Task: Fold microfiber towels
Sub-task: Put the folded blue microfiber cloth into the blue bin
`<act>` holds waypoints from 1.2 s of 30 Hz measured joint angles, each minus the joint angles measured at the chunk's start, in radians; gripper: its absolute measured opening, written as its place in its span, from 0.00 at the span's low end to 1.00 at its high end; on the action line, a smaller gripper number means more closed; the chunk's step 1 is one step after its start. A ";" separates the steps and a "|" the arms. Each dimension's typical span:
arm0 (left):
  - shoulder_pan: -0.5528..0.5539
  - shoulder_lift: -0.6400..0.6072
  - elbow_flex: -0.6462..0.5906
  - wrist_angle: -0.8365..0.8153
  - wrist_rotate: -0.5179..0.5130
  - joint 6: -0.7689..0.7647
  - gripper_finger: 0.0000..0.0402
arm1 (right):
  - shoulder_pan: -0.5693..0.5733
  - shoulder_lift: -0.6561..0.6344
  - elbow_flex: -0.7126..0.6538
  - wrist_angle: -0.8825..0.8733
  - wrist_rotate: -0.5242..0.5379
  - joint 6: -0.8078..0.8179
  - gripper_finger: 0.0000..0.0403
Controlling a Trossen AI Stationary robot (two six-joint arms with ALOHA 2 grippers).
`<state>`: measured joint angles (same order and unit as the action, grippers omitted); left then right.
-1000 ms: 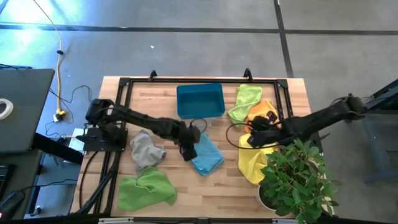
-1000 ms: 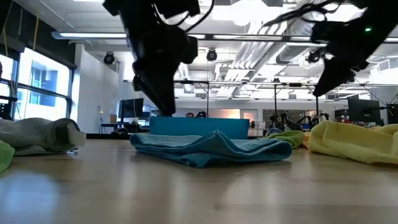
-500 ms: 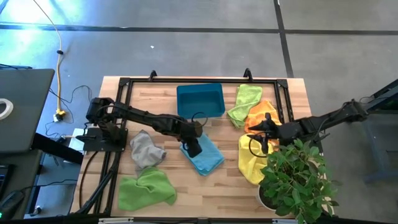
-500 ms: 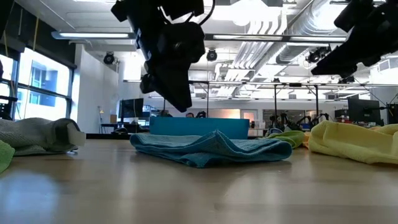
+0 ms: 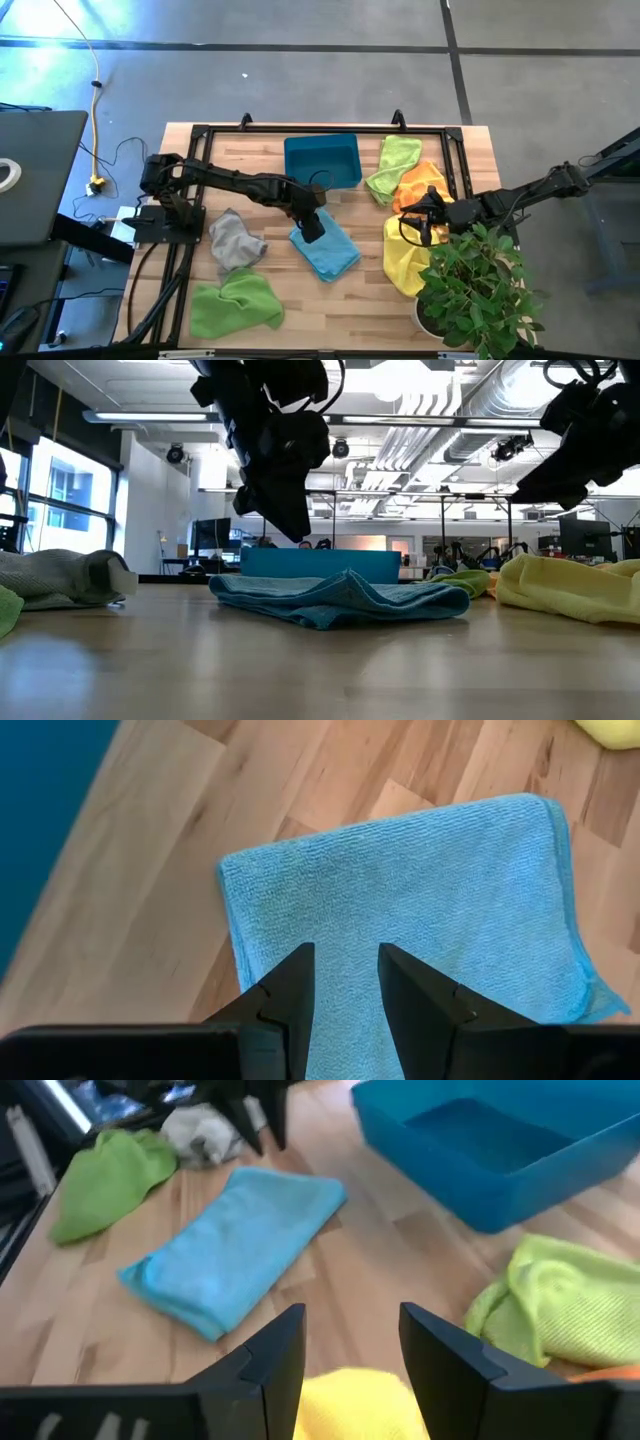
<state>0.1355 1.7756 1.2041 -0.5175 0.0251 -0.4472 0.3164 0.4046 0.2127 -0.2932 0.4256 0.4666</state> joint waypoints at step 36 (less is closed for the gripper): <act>0.061 0.010 -0.038 -0.017 -0.030 0.058 0.61 | 0.000 0.001 0.001 -0.017 -0.017 -0.003 0.38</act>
<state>0.1963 1.7859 1.1660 -0.5340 -0.0047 -0.3890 0.3164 0.4053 0.2136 -0.3099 0.4088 0.4637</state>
